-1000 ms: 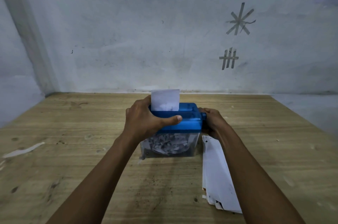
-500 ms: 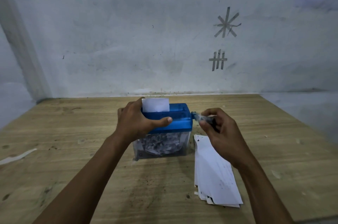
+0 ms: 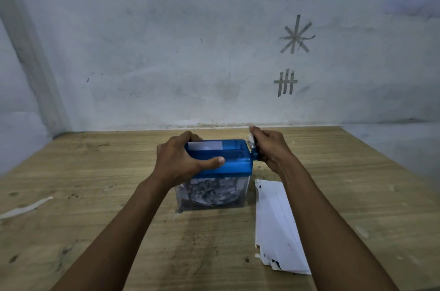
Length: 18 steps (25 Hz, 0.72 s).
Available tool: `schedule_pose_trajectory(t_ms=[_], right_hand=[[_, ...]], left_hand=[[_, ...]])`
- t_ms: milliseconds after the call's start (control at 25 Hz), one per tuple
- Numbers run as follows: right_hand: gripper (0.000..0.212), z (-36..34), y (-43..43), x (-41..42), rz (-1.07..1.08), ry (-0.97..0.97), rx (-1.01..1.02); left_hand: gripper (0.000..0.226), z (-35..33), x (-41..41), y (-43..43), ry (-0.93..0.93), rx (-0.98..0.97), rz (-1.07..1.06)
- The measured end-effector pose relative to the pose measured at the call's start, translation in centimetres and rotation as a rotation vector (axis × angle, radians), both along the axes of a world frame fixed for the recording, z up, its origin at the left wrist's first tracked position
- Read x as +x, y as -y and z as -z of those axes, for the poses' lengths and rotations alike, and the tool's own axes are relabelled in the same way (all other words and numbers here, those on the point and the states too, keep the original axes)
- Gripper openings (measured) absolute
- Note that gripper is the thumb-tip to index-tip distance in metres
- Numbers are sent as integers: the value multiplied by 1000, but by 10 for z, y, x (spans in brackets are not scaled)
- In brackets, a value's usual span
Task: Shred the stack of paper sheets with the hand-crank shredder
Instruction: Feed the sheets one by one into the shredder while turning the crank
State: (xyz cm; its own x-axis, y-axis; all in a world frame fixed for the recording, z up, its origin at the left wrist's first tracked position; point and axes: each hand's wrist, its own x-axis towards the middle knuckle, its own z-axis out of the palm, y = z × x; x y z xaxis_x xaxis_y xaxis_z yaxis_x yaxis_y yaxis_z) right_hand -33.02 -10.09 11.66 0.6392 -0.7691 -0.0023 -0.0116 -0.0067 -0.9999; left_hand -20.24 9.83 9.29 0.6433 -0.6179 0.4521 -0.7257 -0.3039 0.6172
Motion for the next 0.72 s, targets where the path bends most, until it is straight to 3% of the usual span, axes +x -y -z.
schedule_pose_trajectory(t_ms=[160,280,480,720], right_hand=[[18,30,6,4,-11,-265,147],[21,54,-4,-7,-31,-266,191],[36,59,-41,-63,-71,-286,-122],[48,5,-50,-94,-199,-83,-413]], left_hand=[[77,3,-7,-2,7,-52,-43],[77,2,-13,-1,50,-40,-99],[84,-2,-19,-3,65,30,-122],[85,-3,-13,-5,81,72,-65]])
